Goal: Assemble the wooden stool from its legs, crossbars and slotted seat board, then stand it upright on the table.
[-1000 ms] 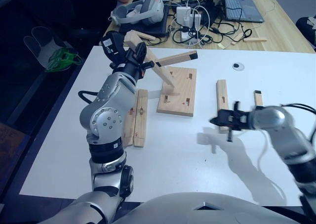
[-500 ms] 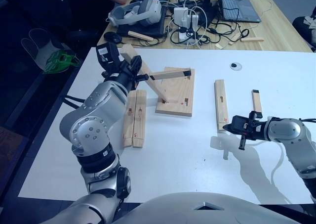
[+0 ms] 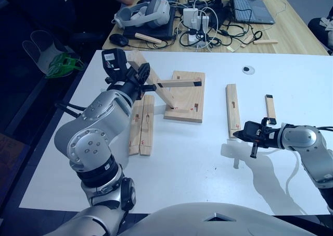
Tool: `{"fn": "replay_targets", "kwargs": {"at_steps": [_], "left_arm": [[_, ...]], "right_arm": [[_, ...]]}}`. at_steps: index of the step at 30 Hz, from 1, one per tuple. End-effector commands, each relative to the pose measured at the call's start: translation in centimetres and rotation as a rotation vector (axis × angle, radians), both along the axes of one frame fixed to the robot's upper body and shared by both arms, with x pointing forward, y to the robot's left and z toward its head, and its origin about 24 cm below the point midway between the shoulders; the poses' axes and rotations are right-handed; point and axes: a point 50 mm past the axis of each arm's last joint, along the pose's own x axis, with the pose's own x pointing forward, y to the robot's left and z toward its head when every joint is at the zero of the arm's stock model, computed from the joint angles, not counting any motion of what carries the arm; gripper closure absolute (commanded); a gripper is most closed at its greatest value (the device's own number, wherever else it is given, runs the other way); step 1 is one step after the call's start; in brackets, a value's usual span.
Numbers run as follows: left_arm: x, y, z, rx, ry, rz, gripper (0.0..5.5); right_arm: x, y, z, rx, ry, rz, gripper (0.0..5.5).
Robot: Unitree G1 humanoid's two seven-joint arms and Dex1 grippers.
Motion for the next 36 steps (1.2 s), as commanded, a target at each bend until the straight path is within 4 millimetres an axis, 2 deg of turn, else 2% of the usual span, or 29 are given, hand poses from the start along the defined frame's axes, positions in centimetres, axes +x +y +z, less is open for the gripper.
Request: {"fn": "replay_targets", "kwargs": {"at_steps": [1, 6, 17, 24, 27, 31, 36], "left_arm": [[0.0, 0.5, -1.0, -0.017, 0.081, 0.07, 4.49], [0.2, 0.5, -0.5, -0.03, 0.075, 0.102, 4.49], [0.5, 0.3, 0.6, -0.032, 0.081, 0.048, 4.49], [1.0, -0.7, -0.7, 0.017, 0.155, 0.052, 4.49], [1.5, -2.3, -1.3, 0.065, 0.151, -0.041, 4.49], [1.1, -2.4, -3.1, 0.122, 0.168, -0.067, 4.49], [0.3, -2.2, -5.7, 0.067, 0.149, -0.073, 4.49]], "right_arm": [[0.0, 0.2, 0.1, 0.02, -0.002, -0.011, 5.5], [0.1, 0.3, 0.0, 0.033, -0.001, -0.016, 5.5], [0.3, 0.4, -0.1, 0.061, -0.012, -0.04, 5.5], [0.6, 0.7, 0.0, 0.07, -0.016, -0.03, 5.5], [0.9, 0.9, 0.0, 0.072, -0.021, -0.022, 5.5], [1.1, 1.0, 0.1, 0.075, -0.029, -0.018, 5.5], [1.1, 0.9, 0.1, 0.077, -0.026, -0.012, 5.5]]}}
